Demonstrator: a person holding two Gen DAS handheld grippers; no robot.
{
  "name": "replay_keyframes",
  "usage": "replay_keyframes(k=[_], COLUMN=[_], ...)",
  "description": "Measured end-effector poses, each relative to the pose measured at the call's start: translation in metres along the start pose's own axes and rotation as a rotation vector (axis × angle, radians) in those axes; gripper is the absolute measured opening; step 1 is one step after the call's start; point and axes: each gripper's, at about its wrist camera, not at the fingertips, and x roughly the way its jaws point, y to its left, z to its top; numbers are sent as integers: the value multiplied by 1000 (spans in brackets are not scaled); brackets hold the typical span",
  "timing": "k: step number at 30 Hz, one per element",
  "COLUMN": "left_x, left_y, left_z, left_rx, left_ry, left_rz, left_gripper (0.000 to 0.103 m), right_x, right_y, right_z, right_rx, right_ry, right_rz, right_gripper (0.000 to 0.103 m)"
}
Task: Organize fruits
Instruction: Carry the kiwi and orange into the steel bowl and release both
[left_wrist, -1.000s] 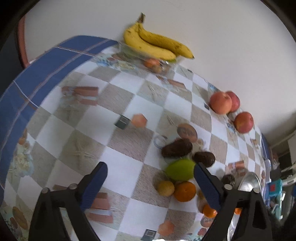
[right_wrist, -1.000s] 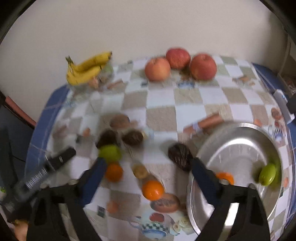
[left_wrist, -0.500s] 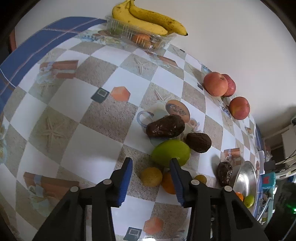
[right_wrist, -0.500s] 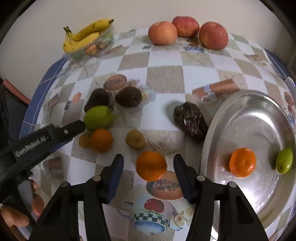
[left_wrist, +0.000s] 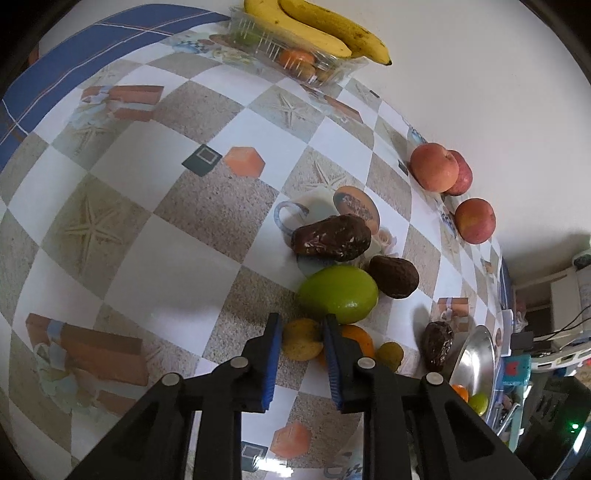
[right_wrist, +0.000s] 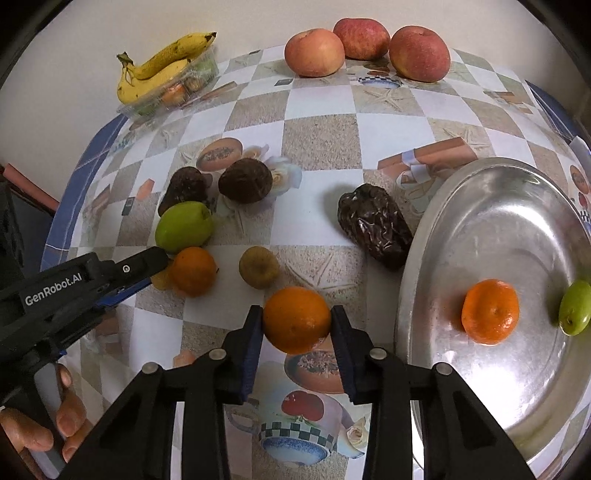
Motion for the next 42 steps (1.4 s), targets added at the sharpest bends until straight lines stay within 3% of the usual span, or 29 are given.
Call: replay_keyframes(k=[4,14,19,23,28,33,42], left_x=[-1,-32,-44,-48,-45,-35,0], left_y=[-1,-10,-28,-47,-83,-123,-185], left_z=[-1,5,2,-6,-23,-48,-110], left_rx=[7,21,63,101,195,303,524], left_ry=[3,-86,-114,-116,-101,-68,27], left_rz=[23,0,-28,-61,-77,-86,-68], left_gripper=[24,24,24,24,24,24,24], right_x=[-9,-36,-56,-70,-88,-101,-111], right_y=[0,-12,-40,-78,-131,-176,-198], right_z=[2,11,18,20,18,13,7], right_rx=[-1,33,85,151,226,312,344], right_ry=[-18,-73,-116,-149,-187,-211,-222], right_rz=[13,45,24,-40,-134,-144,-135], right_gripper=[38,38,38,38,38,38,38])
